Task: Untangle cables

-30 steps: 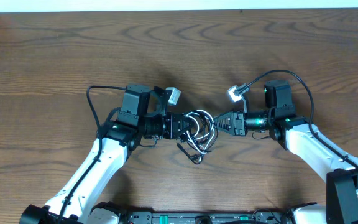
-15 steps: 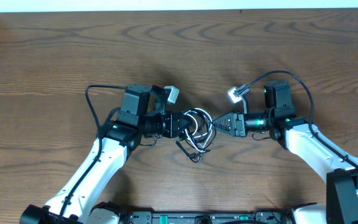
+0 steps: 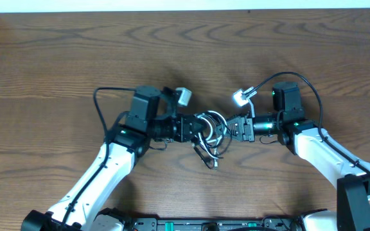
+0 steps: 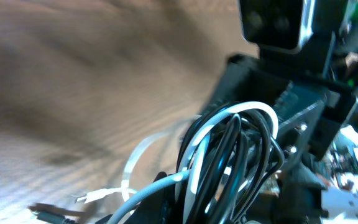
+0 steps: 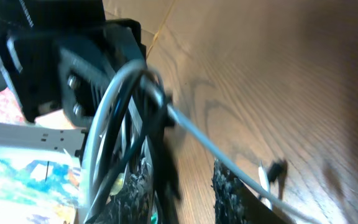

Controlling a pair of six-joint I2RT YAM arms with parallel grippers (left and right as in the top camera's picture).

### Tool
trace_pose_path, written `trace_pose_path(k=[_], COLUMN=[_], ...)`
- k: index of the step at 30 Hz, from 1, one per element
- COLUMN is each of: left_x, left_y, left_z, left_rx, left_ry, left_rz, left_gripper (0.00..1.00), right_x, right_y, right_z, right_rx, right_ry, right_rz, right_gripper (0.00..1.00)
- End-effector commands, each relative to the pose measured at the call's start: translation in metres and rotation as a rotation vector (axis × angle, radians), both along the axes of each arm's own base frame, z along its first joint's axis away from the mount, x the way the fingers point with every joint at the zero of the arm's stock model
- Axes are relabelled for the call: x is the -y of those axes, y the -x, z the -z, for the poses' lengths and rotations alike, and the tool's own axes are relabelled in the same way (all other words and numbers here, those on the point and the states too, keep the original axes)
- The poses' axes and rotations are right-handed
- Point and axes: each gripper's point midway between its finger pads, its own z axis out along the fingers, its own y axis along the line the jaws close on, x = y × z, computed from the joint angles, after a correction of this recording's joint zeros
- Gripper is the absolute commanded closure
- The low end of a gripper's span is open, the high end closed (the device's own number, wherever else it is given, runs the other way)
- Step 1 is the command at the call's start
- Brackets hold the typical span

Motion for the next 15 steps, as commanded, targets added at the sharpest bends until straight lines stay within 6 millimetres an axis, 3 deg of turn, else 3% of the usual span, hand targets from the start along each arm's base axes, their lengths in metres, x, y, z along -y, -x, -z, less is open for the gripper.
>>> trace_pose_path(k=[1, 5, 9, 12, 15], left_x=[0.011, 0.014, 0.014, 0.014, 0.014], left_y=[0.012, 0.013, 0.013, 0.013, 0.013], left_z=[-0.01, -0.012, -0.012, -0.012, -0.012], left_rx=[0.006, 0.019, 0.02, 0.022, 0.021], left_ry=[0.035, 0.041, 0.041, 0.042, 0.042], left_rz=[0.056, 0.065, 0.065, 0.065, 0.065], left_gripper=[0.93, 0.92, 0.93, 0.93, 0.93], right_x=[-0.007, -0.009, -0.008, -0.005, 0.004], right_y=[0.008, 0.008, 0.004, -0.001, -0.01], right_z=[-0.012, -0.011, -0.008, 0.003, 0.027], right_rx=[0.034, 0.041, 0.044, 0.026, -0.017], right_ry=[-0.04, -0.037, -0.017, 0.038, 0.163], right_rz=[-0.057, -0.057, -0.038, 0.007, 0.099], right_gripper=[0.73, 0.79, 0.99, 0.99, 0.99])
